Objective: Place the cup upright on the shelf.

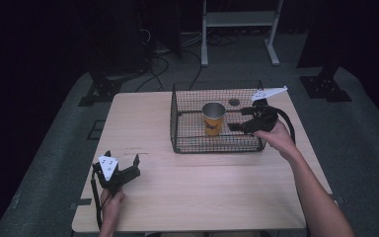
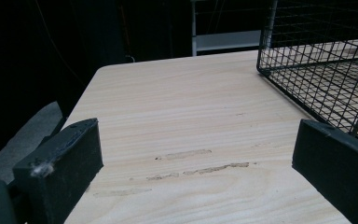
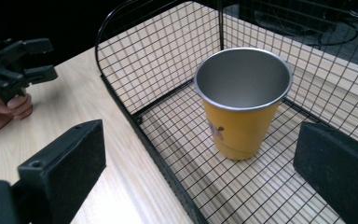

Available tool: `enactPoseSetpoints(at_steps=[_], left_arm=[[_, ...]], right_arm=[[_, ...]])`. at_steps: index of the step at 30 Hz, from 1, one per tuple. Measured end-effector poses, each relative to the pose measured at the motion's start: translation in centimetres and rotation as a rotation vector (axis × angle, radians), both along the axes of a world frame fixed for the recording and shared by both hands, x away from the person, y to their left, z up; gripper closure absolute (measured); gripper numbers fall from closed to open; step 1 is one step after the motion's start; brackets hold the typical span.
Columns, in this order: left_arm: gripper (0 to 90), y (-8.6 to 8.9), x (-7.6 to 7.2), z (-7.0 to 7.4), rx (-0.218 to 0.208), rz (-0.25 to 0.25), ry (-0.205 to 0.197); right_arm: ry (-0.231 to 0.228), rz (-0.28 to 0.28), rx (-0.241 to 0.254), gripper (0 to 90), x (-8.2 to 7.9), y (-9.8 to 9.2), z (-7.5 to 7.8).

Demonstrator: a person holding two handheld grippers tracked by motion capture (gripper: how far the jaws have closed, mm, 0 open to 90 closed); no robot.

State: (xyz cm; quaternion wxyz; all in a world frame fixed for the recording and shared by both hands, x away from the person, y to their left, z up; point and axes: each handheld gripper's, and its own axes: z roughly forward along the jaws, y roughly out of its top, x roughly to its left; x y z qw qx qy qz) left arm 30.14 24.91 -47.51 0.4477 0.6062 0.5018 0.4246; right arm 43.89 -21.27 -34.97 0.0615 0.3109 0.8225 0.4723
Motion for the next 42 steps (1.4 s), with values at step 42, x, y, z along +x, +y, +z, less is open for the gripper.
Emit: enactPoseSetpoints(at_steps=[42], left_arm=[[0.8,0.0,0.0,0.0,0.004,0.001,0.000]], right_arm=[[0.014,0.017,0.015,11.9,-5.6,-3.2,-3.4]])
